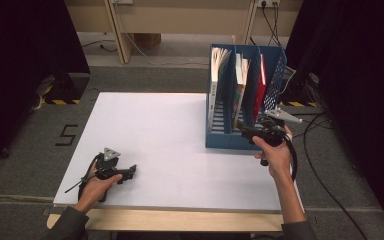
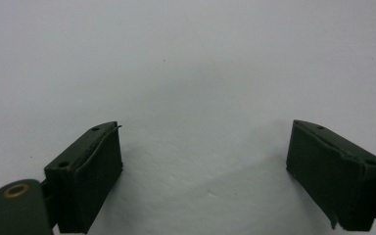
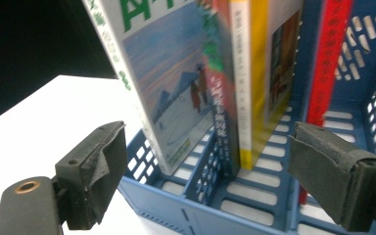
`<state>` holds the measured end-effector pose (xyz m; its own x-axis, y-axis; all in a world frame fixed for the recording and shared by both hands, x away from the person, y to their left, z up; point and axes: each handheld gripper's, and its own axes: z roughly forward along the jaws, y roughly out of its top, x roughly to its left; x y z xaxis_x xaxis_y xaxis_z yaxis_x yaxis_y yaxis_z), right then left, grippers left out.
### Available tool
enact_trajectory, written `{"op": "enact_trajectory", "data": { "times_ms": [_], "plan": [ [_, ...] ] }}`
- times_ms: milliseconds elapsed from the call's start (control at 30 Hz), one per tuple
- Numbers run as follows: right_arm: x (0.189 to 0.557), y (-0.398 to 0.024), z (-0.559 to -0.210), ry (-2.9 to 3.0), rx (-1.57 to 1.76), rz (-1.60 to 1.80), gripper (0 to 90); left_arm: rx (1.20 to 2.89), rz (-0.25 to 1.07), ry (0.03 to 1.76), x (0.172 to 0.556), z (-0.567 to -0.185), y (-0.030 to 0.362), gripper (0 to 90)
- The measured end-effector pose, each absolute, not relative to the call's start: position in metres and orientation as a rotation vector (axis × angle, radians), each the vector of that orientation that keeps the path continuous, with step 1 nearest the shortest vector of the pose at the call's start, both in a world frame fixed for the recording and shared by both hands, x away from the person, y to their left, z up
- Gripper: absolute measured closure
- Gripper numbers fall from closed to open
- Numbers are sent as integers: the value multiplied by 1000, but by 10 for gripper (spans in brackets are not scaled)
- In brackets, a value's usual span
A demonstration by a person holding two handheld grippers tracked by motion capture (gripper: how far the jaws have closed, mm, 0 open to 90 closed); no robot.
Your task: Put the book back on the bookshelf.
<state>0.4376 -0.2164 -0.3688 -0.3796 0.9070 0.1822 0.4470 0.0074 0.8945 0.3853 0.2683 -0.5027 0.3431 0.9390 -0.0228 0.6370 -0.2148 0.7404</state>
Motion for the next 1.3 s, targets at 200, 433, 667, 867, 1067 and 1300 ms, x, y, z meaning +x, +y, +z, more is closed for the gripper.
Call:
{"op": "enact_trajectory", "data": {
  "times_ms": [200,433,667,867,1067,1300],
  "plan": [
    [429,-196,-382,1885,1342,1374,158,1948,580,1371,385,-503,269,122],
    [422,-179,-393,1953,1319,1370,158,1952,577,1362,385,-503,269,121],
    [415,-170,-403,1993,1318,1370,158,1956,572,1356,385,-503,270,121],
    [411,-164,-412,2028,1309,1342,158,1955,574,1354,385,-503,270,121],
    [407,-158,-424,2071,1310,1309,159,1952,572,1350,385,-503,271,121],
    [402,-155,-436,2107,1320,1275,160,1953,571,1348,385,-503,271,121]
  ]
}}
